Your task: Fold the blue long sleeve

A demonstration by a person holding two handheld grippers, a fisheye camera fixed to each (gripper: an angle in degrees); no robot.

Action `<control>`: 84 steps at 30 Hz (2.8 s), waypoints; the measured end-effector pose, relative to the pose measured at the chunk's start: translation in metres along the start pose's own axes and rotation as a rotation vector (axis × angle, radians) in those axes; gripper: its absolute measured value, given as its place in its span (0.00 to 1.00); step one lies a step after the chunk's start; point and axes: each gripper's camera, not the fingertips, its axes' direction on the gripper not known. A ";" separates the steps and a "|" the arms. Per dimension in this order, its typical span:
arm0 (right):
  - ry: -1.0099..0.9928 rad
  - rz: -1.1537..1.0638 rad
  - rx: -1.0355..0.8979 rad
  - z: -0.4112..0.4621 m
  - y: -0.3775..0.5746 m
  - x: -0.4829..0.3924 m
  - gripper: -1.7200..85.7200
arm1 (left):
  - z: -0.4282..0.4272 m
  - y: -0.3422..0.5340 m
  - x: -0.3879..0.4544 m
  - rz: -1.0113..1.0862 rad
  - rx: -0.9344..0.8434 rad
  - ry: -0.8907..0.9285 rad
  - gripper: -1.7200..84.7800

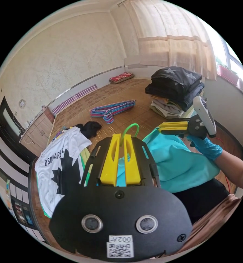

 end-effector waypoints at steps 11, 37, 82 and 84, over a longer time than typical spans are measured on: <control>0.110 0.065 0.026 -0.001 -0.001 0.002 0.02 | -0.008 0.007 -0.001 -0.018 0.014 -0.080 0.01; 0.052 0.229 -0.073 0.051 -0.005 0.044 0.01 | -0.016 0.017 -0.035 -0.101 0.035 -0.121 0.01; -0.096 0.167 -0.155 0.071 -0.014 0.016 0.10 | -0.023 0.026 -0.054 -0.100 0.042 -0.066 0.01; -0.068 0.126 -0.153 0.070 -0.013 0.012 0.09 | -0.023 0.027 -0.054 -0.098 0.044 -0.067 0.01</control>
